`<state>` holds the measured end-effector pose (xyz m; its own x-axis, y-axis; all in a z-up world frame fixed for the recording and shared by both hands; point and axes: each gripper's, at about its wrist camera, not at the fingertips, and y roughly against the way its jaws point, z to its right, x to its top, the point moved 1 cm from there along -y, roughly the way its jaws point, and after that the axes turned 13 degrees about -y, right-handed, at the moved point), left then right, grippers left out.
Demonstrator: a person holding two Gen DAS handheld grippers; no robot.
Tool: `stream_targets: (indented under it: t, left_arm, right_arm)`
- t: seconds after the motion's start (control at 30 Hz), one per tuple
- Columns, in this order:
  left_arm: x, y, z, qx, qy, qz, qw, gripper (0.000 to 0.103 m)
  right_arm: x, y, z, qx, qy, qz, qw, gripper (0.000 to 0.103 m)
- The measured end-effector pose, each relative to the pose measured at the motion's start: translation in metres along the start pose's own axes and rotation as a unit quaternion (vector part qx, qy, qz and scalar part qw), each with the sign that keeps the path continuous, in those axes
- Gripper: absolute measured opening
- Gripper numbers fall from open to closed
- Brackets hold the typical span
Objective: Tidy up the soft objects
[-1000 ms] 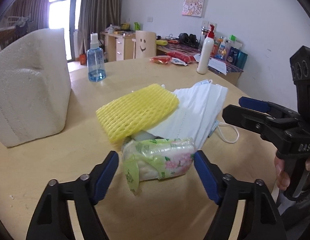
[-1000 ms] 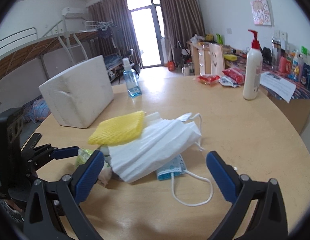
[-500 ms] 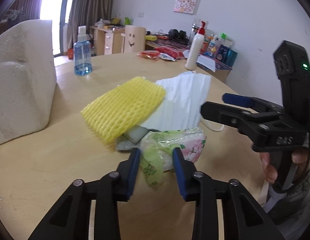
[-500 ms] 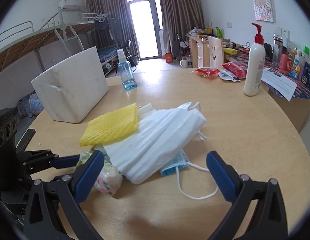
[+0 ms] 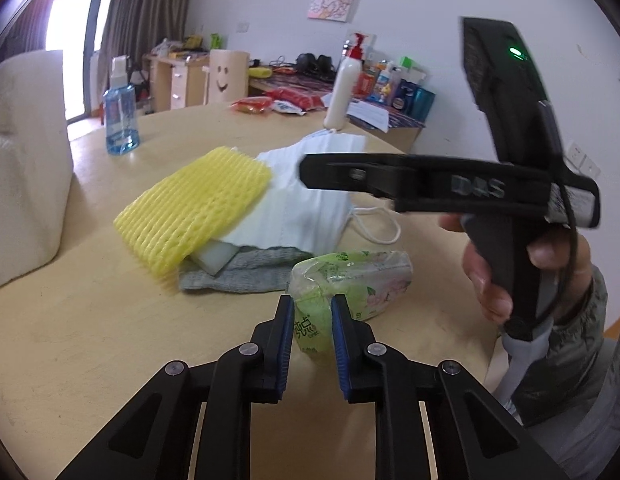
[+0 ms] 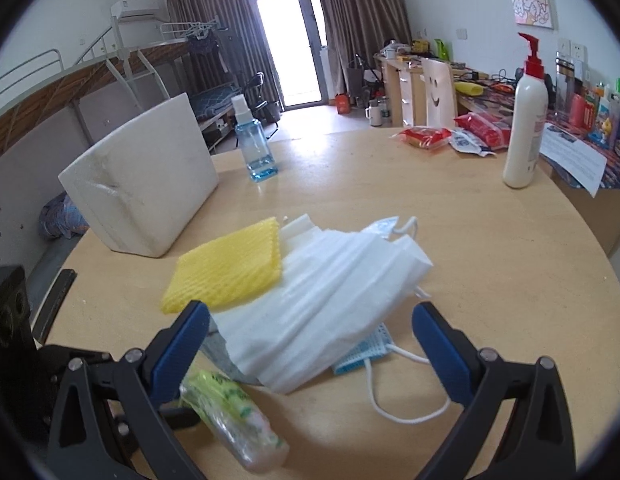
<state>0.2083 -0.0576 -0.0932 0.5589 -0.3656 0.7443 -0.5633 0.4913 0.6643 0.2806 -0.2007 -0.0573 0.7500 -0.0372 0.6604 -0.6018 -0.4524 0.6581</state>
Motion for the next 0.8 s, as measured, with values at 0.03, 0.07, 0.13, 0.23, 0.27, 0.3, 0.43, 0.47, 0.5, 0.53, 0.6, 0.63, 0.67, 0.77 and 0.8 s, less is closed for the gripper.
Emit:
stream_targets:
  t: [0.03,0.07,0.13,0.23,0.27,0.3,0.43,0.47,0.5,0.53,0.6,0.63,0.67,0.77,0.8]
  left_arm:
    - [-0.001,-0.001,0.001,-0.005,-0.003,-0.001,1.0000,0.035]
    - [-0.002,-0.002,0.002,-0.005,-0.004,-0.003,1.0000,0.042]
    - [-0.001,-0.002,0.000,0.008,-0.001,-0.003,1.0000,0.054]
    - [-0.001,0.000,0.000,0.008,0.002,0.003,1.0000,0.071]
    - [-0.001,0.000,0.000,0.012,0.001,0.003,0.9999,0.076]
    - [-0.001,0.000,0.001,0.016,-0.001,0.002,0.9999,0.081]
    - [0.003,-0.002,0.010,0.023,-0.022,0.000,0.9995,0.091]
    - [0.004,-0.004,0.012,0.024,-0.026,-0.004,0.9994,0.092]
    - [0.004,-0.005,0.014,0.026,-0.029,-0.007,0.9992,0.092]
    - [0.005,-0.006,0.016,0.025,-0.033,-0.009,0.9991,0.092]
    - [0.006,-0.010,0.018,0.018,-0.037,-0.015,0.9990,0.091]
    - [0.007,-0.011,0.019,0.016,-0.037,-0.017,0.9990,0.091]
    - [0.008,-0.013,0.020,0.015,-0.038,-0.020,0.9990,0.091]
    - [0.010,-0.018,0.022,0.012,-0.042,-0.028,0.9986,0.089]
    - [0.011,-0.020,0.022,0.013,-0.046,-0.030,0.9984,0.089]
  right_arm:
    - [0.000,-0.001,-0.001,0.000,0.001,-0.002,1.000,0.092]
    - [0.000,-0.003,-0.001,-0.001,0.001,-0.006,1.000,0.087]
    - [0.000,-0.006,0.000,-0.003,-0.001,-0.015,1.000,0.066]
    - [-0.002,-0.005,0.001,-0.003,-0.002,-0.015,1.000,0.035]
    - [-0.002,-0.004,0.001,0.002,-0.001,-0.013,1.000,0.029]
    - [-0.003,-0.003,0.000,0.006,0.000,-0.013,1.000,0.020]
    - [-0.005,-0.003,-0.001,0.028,0.006,-0.017,0.999,0.010]
    - [-0.005,-0.002,-0.001,0.030,0.004,-0.017,0.999,0.010]
    - [-0.005,-0.001,-0.001,0.029,0.003,-0.014,0.999,0.010]
    - [-0.004,0.002,0.001,0.031,0.001,-0.011,0.999,0.010]
    - [-0.003,0.011,0.005,0.040,-0.006,-0.008,0.999,0.010]
    - [-0.004,0.014,0.006,0.041,-0.010,-0.007,0.999,0.010]
    - [-0.004,0.019,0.008,0.038,-0.010,-0.001,0.999,0.010]
    - [-0.009,0.028,0.013,0.034,-0.006,0.011,0.999,0.010]
    - [-0.010,0.031,0.015,0.036,-0.006,0.012,0.999,0.010]
